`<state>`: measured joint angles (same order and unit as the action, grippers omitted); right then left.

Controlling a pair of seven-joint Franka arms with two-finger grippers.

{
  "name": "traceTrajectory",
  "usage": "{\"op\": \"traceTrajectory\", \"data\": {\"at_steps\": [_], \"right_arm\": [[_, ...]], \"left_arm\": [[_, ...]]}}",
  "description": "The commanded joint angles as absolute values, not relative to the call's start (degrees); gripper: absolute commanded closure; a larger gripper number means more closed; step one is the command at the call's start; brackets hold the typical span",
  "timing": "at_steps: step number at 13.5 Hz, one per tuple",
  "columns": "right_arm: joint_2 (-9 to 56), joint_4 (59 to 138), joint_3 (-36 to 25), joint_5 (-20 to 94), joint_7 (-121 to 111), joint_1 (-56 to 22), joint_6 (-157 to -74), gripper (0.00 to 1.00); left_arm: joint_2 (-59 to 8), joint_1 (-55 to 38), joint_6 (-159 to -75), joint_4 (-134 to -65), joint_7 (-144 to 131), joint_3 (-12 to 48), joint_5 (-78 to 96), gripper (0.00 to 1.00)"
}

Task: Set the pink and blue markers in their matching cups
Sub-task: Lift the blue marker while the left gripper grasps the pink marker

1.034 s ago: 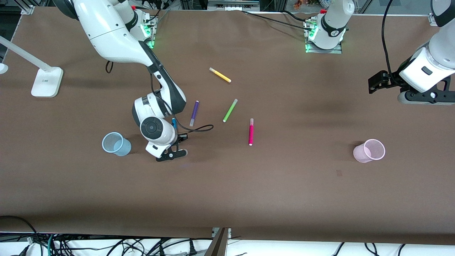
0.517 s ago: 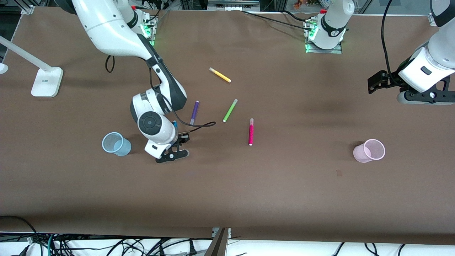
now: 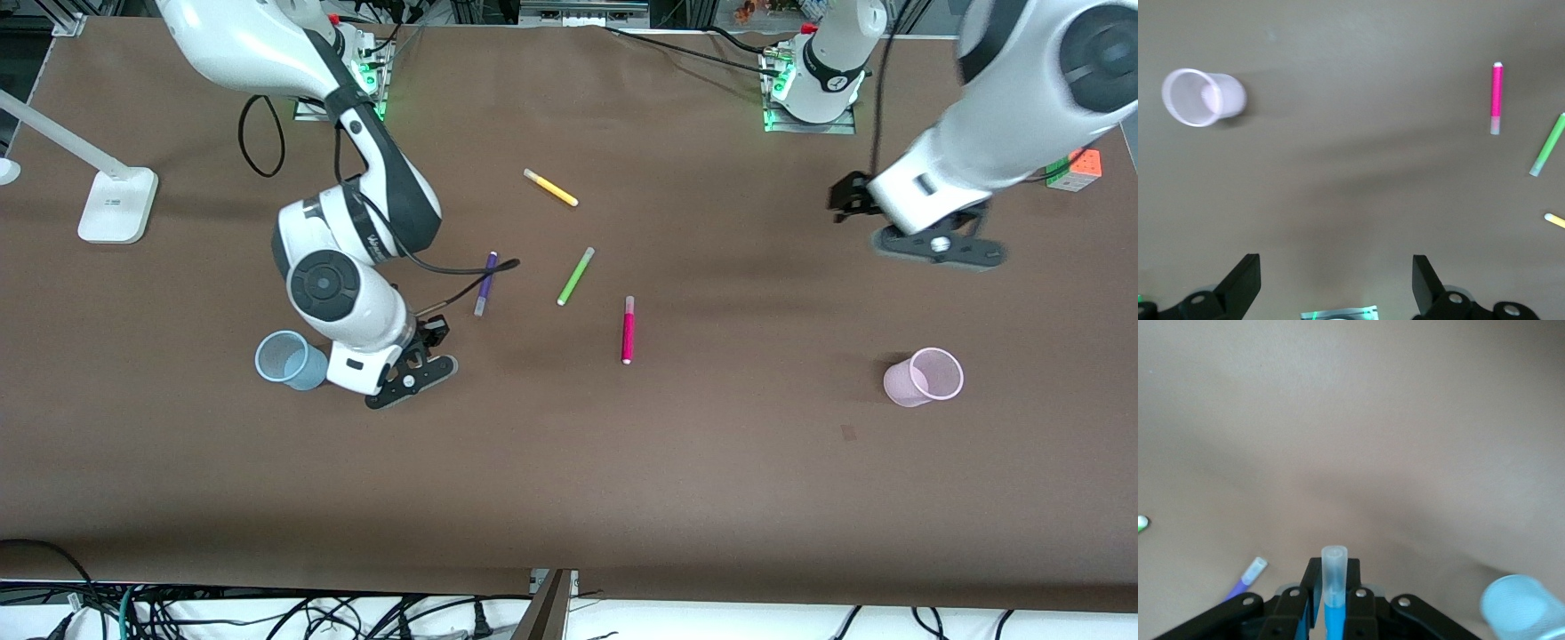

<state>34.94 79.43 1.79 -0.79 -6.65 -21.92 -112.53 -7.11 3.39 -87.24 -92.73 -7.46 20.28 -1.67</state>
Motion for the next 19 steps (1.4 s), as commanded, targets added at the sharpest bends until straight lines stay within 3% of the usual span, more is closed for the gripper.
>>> {"op": "traceTrajectory", "data": {"at_steps": [1,4,9,12,19], "right_arm": [[32.0,79.8,1.85,-0.62,-17.18,-19.34,-111.18,0.81],[31.64,79.8,1.85,0.34,-28.79,-16.62,-110.74,0.81],[32.43,79.89,1.93,12.81,-54.35,-8.19,-111.27,0.81],[33.66,80.15,1.93,19.57,-67.29,-4.58,-111.36,0.81],[35.51,83.14,2.02,28.3,-81.72,0.61,-110.48,0.81]], "left_arm": [[-13.69,3.43,-93.22,-91.93,-11.93,22.66,0.26,0.0],[-20.37,-0.85,-100.78,-92.11,-20.64,23.47,-0.35,0.0],[-31.97,-9.03,-113.7,-92.72,-25.83,23.29,-2.37,0.0],[-37.17,-13.62,-125.21,-97.28,-33.19,23.11,-12.08,0.0],[-42.18,-17.84,-131.92,-98.09,-41.31,22.76,-17.05,0.01]]}}
